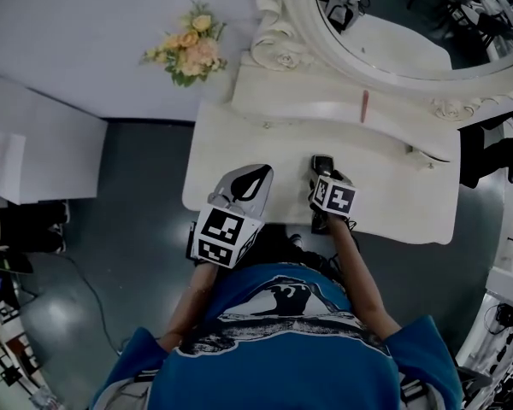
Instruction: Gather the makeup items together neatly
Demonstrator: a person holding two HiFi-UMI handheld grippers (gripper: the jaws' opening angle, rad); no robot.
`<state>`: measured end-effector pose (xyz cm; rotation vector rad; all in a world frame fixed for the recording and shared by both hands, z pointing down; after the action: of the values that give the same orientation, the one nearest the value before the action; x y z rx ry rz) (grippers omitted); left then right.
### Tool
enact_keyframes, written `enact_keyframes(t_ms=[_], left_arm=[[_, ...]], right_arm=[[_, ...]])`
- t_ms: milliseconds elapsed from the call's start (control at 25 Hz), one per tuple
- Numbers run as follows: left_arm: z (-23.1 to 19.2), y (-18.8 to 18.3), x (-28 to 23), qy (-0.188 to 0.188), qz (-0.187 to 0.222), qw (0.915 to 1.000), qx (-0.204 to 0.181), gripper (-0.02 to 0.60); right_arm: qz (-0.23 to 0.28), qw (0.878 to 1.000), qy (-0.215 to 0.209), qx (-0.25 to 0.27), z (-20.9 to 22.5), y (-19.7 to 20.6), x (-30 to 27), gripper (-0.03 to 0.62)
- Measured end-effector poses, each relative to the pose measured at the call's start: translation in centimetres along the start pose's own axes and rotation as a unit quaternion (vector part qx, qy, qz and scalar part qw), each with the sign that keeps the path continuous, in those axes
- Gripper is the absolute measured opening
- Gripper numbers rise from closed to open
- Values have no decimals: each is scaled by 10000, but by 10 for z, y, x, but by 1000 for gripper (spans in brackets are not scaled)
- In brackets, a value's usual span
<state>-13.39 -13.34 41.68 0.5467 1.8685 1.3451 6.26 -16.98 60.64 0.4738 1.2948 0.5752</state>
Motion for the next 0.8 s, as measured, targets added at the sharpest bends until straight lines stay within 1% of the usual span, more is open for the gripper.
enact_keyframes(t_ms=[80,200,280,360,440,520,640,680,800], left_arm=[[-5,0,1,-38,19,10000,22,17],[-13,2,3,-100,40,9999,80,17],[-21,4,3,-168,43,9998,138,18],[-28,6,4,-253,44,9995,181,18],[-36,7,6,-343,52,9992,217,18],[-42,8,9,-434,55,9987,261,17],[-52,11,12,-553,50,9980,304,18],[-54,12,13,-580,53,9978,310,18],[-60,13,16,-630,69,9974,339,18]], right_arm=[[-96,9999,1,31,-3,4,-4,307],[-138,9996,72,254,-5,7,-6,310],[-120,9997,55,203,-5,7,-6,310],[-37,10000,32,57,-4,4,-2,319],[153,9998,-43,78,-5,-2,6,319],[321,9986,-297,289,-12,-9,13,319],[440,9928,-864,697,-37,-16,18,279],[442,9896,-1082,842,-48,-16,18,260],[257,9754,-1715,1358,-88,-8,13,243]])
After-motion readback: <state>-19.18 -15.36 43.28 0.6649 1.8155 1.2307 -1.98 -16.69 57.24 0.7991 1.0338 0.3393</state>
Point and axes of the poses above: the fingertips, and each gripper's own axes: x backward along the fingers, z to its right, y out of its underside, the point moved 5 cm from there along x, backward along the fingers, and after that the axes turned 5 degrees about z, right-handed, at the moved point
